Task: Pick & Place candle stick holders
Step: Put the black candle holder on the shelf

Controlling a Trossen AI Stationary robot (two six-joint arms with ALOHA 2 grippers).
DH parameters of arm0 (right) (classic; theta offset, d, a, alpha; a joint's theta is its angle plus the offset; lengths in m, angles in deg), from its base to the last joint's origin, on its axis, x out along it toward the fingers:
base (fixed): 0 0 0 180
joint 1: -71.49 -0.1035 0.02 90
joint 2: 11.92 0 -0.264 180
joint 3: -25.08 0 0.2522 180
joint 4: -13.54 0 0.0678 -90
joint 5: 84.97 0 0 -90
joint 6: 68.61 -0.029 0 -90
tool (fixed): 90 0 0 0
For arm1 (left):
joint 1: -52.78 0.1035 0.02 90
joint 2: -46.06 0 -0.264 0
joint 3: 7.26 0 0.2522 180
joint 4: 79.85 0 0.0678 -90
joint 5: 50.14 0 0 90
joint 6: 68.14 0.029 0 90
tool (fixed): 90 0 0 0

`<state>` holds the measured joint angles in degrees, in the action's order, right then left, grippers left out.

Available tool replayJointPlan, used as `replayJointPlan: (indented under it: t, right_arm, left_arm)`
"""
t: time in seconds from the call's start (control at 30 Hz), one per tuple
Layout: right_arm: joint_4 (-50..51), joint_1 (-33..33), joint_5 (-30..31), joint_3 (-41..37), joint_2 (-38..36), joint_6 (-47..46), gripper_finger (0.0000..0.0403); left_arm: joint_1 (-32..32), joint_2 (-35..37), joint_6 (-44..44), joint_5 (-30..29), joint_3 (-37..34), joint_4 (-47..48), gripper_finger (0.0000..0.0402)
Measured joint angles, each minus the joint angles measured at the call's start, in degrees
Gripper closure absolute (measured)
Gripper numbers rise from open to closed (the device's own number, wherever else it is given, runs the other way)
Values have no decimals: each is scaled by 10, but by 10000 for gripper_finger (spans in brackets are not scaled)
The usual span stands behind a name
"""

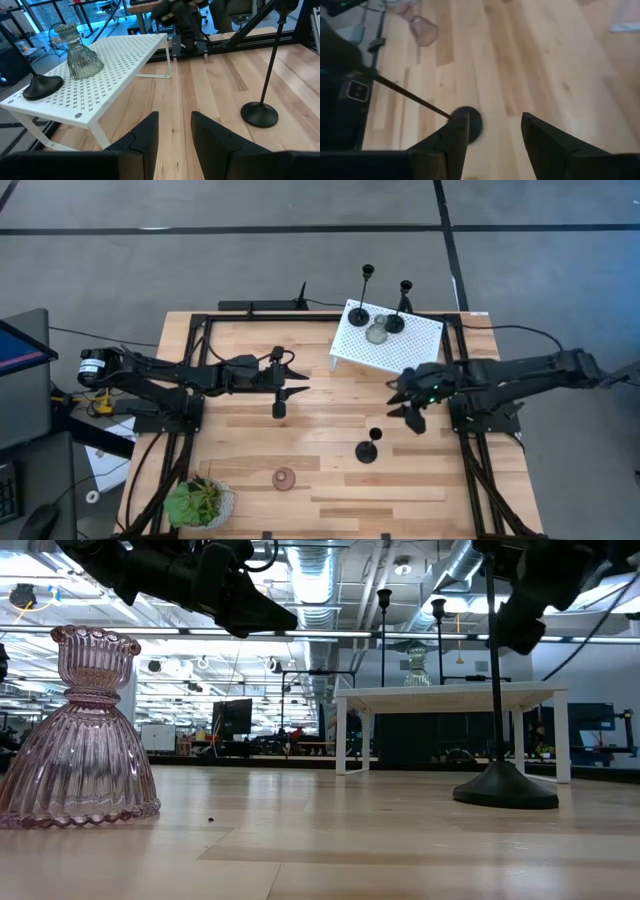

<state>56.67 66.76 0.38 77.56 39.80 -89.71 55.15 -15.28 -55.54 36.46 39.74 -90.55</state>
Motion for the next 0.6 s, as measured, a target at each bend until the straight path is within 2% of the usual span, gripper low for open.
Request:
replayJointPlan:
  t: [0.37,0.6]
  right_arm:
    - [-100,-93,0,0,109,0,243]
    - [-169,-126,0,0,159,0,239]
  left_arm:
    - [0,0,-5,0,0,0,287]
    - [0,0,-26,0,0,0,287]
